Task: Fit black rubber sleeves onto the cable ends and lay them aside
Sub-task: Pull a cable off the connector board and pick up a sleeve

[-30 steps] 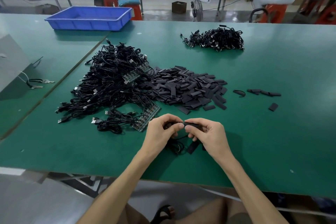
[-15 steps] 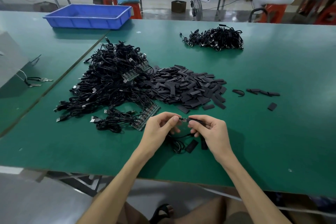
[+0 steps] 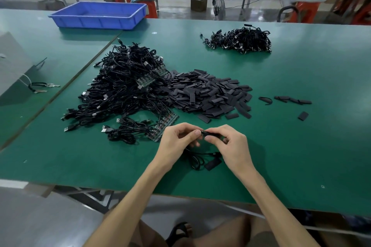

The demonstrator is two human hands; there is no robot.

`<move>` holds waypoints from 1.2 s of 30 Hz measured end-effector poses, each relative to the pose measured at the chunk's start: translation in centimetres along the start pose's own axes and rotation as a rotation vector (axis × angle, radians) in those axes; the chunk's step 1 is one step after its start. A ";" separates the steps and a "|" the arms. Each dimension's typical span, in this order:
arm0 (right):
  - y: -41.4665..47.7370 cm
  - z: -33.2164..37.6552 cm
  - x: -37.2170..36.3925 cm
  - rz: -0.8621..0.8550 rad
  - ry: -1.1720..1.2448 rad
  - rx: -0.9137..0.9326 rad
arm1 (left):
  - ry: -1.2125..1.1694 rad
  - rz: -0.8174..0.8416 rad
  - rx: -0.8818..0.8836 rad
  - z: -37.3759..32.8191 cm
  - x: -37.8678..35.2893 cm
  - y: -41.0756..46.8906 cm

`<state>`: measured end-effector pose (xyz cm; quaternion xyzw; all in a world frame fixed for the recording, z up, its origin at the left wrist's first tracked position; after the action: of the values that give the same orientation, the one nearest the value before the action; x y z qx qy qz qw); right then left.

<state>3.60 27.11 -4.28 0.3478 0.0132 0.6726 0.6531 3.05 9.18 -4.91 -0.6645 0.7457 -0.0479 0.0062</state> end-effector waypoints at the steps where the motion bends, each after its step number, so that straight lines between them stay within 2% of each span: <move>1: 0.0 0.0 0.1 -0.015 0.011 -0.004 | 0.020 -0.005 0.003 0.0 -0.1 0.0; 5: -0.1 0.2 0.5 -0.051 0.037 -0.023 | 0.072 -0.009 0.022 0.2 -0.4 0.1; 10: -0.2 1.3 0.2 -0.011 -0.056 0.078 | 0.027 0.007 0.062 0.3 -0.2 0.2; 18: -0.8 2.8 -0.6 0.061 -0.324 0.249 | 0.011 -0.008 0.068 0.7 0.0 0.3; 29: -1.1 3.4 -0.6 0.041 -0.339 0.302 | 0.000 0.047 0.058 0.3 -0.4 0.0; 36: -0.7 3.2 -0.1 -0.021 -0.264 0.245 | -0.077 0.041 0.032 0.0 -0.1 -0.1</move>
<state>5.80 25.74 -2.23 0.5101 0.0128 0.6076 0.6087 3.13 9.27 -4.91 -0.6503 0.7575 -0.0340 0.0465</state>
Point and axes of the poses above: each hand's wrist, its own y-axis towards the middle knuckle, its own x-axis out of the back of the hand, z = x × y, the point moved 6 cm from there along y, towards the middle knuckle, and after that the axes turned 13 degrees about x, right-handed, at the moved point
